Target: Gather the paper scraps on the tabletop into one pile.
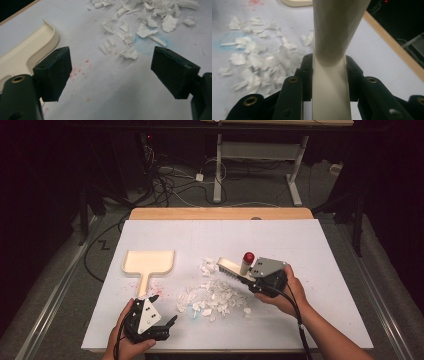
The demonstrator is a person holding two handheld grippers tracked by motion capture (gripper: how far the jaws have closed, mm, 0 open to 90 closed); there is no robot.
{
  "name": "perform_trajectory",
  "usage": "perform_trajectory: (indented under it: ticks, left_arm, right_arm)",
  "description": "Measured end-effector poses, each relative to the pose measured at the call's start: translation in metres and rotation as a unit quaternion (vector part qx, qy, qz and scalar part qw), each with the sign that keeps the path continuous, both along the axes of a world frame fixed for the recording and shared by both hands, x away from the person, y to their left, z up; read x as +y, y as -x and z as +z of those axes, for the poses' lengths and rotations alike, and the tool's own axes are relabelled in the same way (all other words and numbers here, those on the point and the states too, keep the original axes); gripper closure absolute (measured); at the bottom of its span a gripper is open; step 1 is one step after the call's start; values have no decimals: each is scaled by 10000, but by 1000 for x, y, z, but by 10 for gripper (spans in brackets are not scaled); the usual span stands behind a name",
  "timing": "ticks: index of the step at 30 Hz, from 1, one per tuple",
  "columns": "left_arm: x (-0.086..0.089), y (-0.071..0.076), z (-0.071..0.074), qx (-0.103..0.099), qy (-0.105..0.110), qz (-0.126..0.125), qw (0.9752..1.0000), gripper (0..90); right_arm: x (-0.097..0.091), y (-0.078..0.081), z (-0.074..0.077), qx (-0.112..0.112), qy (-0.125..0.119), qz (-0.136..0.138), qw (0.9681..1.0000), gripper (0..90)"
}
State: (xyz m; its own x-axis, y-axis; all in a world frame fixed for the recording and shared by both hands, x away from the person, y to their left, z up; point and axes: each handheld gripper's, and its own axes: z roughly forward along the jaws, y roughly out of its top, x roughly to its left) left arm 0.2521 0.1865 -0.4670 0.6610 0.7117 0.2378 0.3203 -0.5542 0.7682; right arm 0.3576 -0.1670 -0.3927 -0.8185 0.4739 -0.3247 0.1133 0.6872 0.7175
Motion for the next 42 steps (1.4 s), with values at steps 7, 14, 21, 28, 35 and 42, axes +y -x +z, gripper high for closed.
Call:
perform_trajectory:
  ticks: [7,14,21,28,35,42]
  left_arm:
    - [4,-1,1,-40,99,69,9999,163]
    - [4,-1,0,-20,66,35,10000,162]
    - [8,-1,0,-23,129,62,9999,162]
    - [9,-1,1,-29,92,57,9999,163]
    - [10,-1,2,-68,124,93,9999,162]
    - [10,-1,2,-46,145,98,9998,163]
  right_arm:
    - [10,-30,3,-66,-41,-286,9996,680]
    - [43,-71,-10,-171,314,-527,9980,679]
    - [77,-99,-24,-183,564,-474,9971,679]
    - [99,-91,-36,-62,707,-30,9975,679]
    - [97,-58,-40,36,579,893,9943,675]
    - [87,-26,-43,-4,626,1520,9864,669]
